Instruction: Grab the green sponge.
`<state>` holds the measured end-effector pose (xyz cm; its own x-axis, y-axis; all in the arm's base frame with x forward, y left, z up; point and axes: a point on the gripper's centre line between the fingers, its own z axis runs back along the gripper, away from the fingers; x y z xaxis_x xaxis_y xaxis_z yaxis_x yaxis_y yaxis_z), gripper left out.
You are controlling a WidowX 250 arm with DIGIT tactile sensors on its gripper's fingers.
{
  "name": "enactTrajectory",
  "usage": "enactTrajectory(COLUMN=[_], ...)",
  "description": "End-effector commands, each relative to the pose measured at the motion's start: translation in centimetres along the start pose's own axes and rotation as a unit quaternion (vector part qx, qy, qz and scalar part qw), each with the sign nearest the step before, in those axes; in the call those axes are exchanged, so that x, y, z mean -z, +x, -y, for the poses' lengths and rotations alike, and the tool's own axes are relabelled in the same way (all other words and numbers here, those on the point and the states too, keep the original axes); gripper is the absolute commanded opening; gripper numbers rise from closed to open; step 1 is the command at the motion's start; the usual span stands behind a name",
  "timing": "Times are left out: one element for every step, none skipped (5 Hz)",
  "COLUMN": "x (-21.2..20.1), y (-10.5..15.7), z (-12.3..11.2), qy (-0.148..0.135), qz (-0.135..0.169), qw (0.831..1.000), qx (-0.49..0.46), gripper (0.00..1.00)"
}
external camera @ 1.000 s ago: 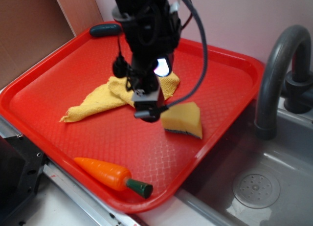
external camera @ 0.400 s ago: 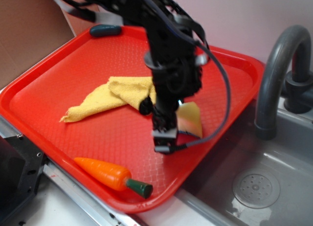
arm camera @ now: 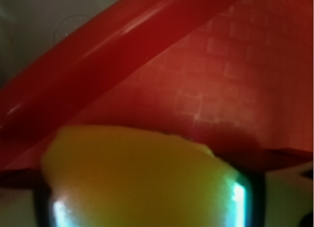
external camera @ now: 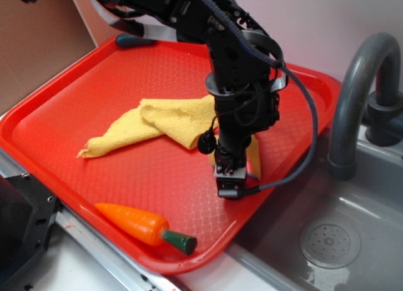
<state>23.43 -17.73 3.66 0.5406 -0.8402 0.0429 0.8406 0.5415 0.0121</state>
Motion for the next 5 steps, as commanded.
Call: enactTrajectory(x=[-2.6, -7.5, -12.5, -17.6, -22.0], y=[-1.6, -2.7, -3.8, -7.9, -11.8], z=[1.5, 0.1, -0.6, -0.8, 0.2], qy=[0.024, 0.055, 0.053, 0.052, 0.031], qz=[0.037, 0.052, 0.054, 0.075, 0.112], qw=[0.999, 0.986, 0.959, 0.916, 0.869], qx=[-0.027, -0.15, -0.273, -0.392, -0.481], gripper=[0.0, 0.0, 0.0, 0.0, 0.0])
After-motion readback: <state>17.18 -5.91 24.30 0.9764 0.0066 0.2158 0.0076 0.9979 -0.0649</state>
